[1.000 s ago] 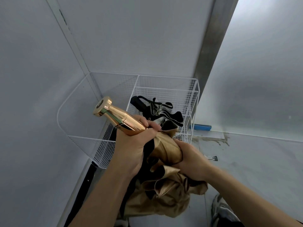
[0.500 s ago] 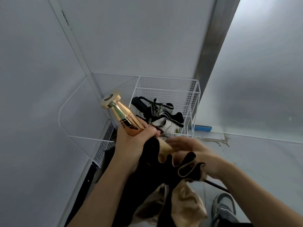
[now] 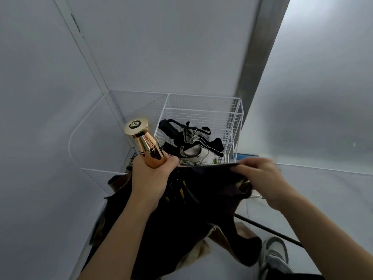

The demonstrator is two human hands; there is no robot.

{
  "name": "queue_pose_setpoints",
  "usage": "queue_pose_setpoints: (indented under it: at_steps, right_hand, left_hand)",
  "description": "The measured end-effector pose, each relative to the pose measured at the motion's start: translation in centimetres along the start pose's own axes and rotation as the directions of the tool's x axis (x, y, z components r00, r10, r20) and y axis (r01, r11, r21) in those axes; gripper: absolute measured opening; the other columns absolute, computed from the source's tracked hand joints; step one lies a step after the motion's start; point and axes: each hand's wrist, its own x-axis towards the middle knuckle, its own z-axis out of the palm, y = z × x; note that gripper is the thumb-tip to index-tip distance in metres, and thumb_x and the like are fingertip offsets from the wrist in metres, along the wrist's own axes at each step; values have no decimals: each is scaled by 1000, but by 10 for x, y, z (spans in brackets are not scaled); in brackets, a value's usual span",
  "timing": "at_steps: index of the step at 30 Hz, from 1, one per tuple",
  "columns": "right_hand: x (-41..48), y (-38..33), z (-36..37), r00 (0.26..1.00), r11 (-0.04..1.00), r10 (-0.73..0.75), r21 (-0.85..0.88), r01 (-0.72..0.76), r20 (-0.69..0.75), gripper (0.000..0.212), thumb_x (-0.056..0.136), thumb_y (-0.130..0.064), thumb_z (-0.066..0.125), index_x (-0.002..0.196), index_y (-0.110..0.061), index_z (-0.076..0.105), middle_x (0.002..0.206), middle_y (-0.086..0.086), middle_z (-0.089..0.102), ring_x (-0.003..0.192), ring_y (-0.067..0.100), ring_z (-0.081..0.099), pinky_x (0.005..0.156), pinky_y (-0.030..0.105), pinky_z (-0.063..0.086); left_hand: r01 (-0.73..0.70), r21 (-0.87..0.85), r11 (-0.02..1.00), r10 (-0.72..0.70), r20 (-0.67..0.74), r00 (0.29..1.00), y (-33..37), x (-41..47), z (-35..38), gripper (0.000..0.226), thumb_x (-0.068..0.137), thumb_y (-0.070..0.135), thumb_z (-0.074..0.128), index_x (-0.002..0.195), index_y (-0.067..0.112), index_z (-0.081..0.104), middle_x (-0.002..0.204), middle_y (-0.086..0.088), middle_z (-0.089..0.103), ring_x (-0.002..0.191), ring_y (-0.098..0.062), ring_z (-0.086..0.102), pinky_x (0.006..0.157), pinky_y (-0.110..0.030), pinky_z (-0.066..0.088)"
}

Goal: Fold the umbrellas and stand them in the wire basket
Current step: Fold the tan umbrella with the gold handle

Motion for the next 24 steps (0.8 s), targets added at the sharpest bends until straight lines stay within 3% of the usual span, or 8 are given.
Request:
queue_pose_setpoints:
  at_steps: [3, 6, 9, 12, 15, 18, 21, 24]
  right_hand:
    - [3, 0, -4, 981, 993, -10, 115, 33, -195, 12, 87, -25, 73, 84, -14, 70, 77, 4, 69, 70, 18, 62, 56, 24, 47]
    - [-1, -3, -6, 973, 976, 90, 216, -43, -211, 35, 90, -49, 63, 95, -14, 64, 92, 7, 65, 77, 20, 60, 57, 31, 48]
    - [-4, -9, -5, 976, 932, 190, 334, -143, -111, 44, 94, -54, 52, 98, -12, 65, 88, 5, 65, 73, 18, 60, 54, 29, 46]
    - [-11, -13, 2, 970, 889, 206, 391, -240, 128, 39, 97, -46, 52, 94, -10, 69, 76, 4, 68, 64, 18, 62, 47, 27, 46]
    - [-20, -14, 13, 942, 898, 149, 359, -256, 300, 25, 99, -27, 53, 97, -8, 69, 78, 5, 69, 60, 16, 64, 49, 25, 47]
    - [-21, -10, 23, 934, 909, 92, 353, -220, 344, 13, 99, -12, 54, 103, -9, 66, 88, 8, 73, 64, 16, 68, 48, 24, 45]
    - [-18, -4, 31, 935, 924, 92, 321, -209, 344, 20, 96, -12, 60, 115, -11, 60, 90, 11, 74, 66, 20, 68, 47, 24, 45]
    - [-20, 1, 41, 927, 946, 69, 271, -179, 370, 18, 96, -12, 59, 114, -11, 61, 91, 13, 75, 66, 22, 69, 46, 21, 46]
  left_hand:
    - [27, -56, 998, -27, -6, 1000, -4, 0, 2, 16, 77, 0, 72, 66, -2, 61, 67, -19, 62, 69, -34, 62, 79, -52, 56]
    - [61, -125, 990, -68, -55, 996, -5, 1, 3, 18, 76, -1, 73, 67, -7, 59, 66, -14, 59, 68, -28, 60, 76, -48, 55]
    - [85, -207, 975, -103, -79, 992, -3, 1, 4, 29, 79, -1, 73, 56, 16, 67, 68, -8, 67, 71, -23, 66, 85, -48, 57]
    - [92, -262, 961, -121, -96, 988, -3, 2, 6, 34, 81, 3, 74, 54, 23, 71, 71, -7, 71, 79, -25, 69, 94, -54, 53]
    - [91, -288, 953, -129, -115, 985, -5, 2, 7, 27, 82, 7, 76, 57, 17, 73, 72, -7, 73, 82, -27, 70, 96, -54, 52]
    - [105, -304, 947, -142, -104, 984, -5, 1, 8, 22, 82, 9, 76, 61, 14, 74, 74, -7, 73, 88, -29, 71, 97, -54, 51]
    - [122, -318, 940, -151, -70, 986, -4, -1, 10, 10, 82, 8, 76, 74, 2, 72, 79, -10, 74, 89, -29, 72, 98, -55, 50]
    - [133, -371, 919, -158, -37, 987, -3, -4, 15, 12, 80, 7, 76, 76, -2, 69, 84, -17, 74, 89, -31, 72, 96, -54, 52]
